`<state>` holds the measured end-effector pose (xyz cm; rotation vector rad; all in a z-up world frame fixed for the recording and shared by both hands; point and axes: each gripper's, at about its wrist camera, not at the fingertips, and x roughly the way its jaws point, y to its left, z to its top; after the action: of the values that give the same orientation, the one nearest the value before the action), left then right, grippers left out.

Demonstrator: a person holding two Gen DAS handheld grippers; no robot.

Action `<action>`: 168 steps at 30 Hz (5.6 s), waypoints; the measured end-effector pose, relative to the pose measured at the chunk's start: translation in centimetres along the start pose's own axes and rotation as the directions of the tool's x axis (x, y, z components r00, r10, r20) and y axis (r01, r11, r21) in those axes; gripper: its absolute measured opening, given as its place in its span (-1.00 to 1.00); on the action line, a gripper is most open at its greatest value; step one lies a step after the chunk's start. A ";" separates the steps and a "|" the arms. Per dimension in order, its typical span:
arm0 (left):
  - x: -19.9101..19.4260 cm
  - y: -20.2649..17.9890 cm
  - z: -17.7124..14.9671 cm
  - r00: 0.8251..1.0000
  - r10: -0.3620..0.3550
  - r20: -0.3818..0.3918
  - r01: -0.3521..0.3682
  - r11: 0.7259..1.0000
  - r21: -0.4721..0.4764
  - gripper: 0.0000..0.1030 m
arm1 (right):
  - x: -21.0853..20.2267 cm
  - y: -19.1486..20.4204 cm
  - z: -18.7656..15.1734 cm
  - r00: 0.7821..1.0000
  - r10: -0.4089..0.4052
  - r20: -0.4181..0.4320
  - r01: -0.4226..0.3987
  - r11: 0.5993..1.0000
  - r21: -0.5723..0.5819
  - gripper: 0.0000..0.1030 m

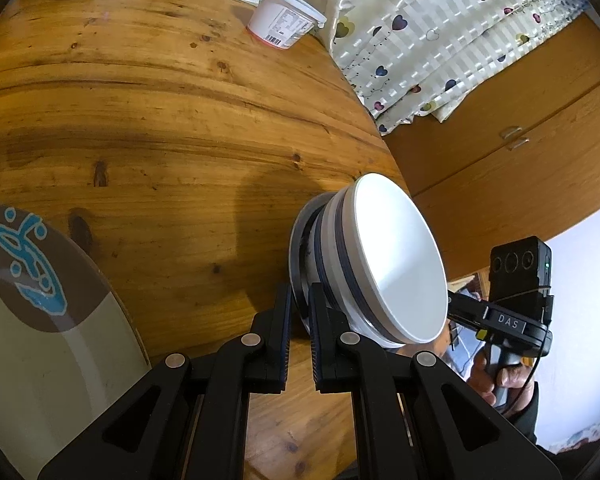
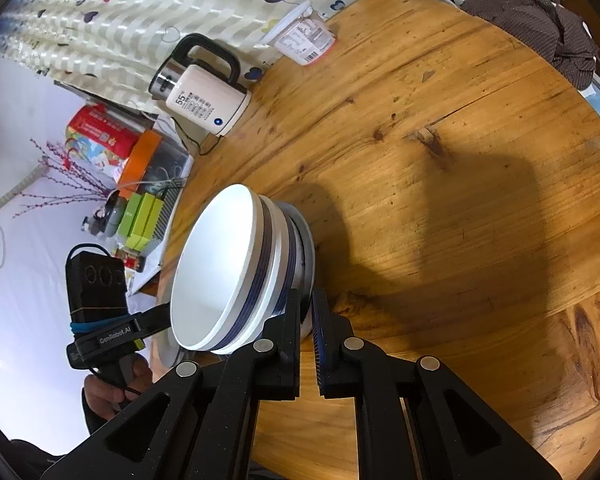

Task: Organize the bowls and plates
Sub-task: 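Lift and tilt the bowl stack with both grippers toward the beige plates, then carry the bowl stack over the plate stack and lower it onto the plates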

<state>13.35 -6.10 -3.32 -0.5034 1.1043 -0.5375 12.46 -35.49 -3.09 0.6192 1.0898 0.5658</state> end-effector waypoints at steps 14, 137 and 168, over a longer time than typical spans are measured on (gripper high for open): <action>0.1 0.0 -0.2 1.000 0.015 0.013 -0.015 1.000 -0.020 -0.87 | -0.1 0.6 0.1 1.000 -0.021 0.004 0.021 1.000 -0.009 -0.85; -16.4 11.4 -6.2 0.940 0.250 0.231 -0.182 0.943 -0.278 -0.88 | 14.4 17.6 -1.0 0.957 0.022 -0.290 -0.098 0.963 -0.250 -0.85; -16.6 11.2 -6.4 0.942 0.236 0.237 -0.164 0.943 -0.289 -0.87 | 14.4 17.5 -1.1 0.957 0.006 -0.291 -0.086 0.961 -0.264 -0.84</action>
<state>3.31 12.32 -1.18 -0.6675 0.9560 -0.1325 14.58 -13.15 -0.17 0.3249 1.2434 0.8517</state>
